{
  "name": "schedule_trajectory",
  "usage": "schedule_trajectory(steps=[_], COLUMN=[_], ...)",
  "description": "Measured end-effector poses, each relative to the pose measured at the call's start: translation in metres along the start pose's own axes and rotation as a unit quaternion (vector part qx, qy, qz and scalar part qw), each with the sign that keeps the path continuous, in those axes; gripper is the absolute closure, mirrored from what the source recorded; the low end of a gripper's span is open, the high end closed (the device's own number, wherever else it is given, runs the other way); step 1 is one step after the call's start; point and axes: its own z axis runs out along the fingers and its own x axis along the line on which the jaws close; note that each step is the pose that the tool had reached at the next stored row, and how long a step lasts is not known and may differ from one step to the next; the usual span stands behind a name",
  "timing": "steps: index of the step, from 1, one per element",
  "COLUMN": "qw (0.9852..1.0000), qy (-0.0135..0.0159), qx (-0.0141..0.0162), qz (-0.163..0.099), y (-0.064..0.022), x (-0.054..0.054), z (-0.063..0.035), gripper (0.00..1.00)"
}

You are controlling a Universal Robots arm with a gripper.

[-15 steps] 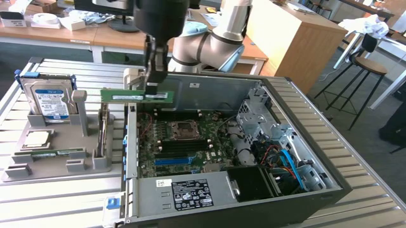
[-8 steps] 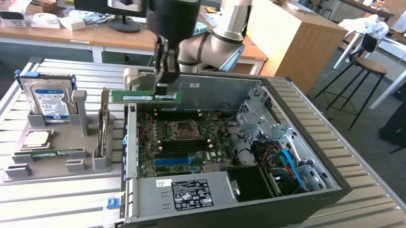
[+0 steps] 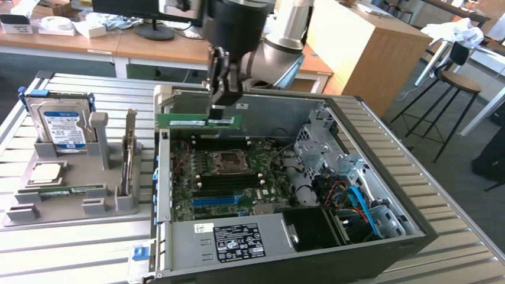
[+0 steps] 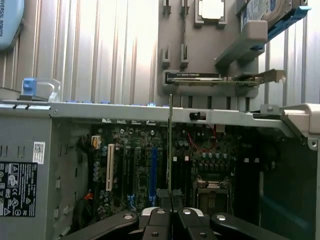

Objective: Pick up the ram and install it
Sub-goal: 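Pick up the ram and move it above insertion slot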

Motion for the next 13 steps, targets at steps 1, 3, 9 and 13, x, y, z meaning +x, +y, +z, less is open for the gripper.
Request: schedule_trajectory(steps=[1, 3, 9, 13], qw=[1.0, 1.0, 1.0, 1.0], qy=[0.0, 0.0, 0.0, 0.0], qx=[0.0, 0.0, 0.0, 0.0], qz=[0.0, 0.0, 0.0, 0.0], y=[-0.0028, -0.0081, -0.0239, -0.0344], x=[0.0, 0.0, 0.001, 0.001], z=[0.0, -0.0001, -0.0001, 0.0], gripper=[0.89, 0.89, 0.89, 0.89])
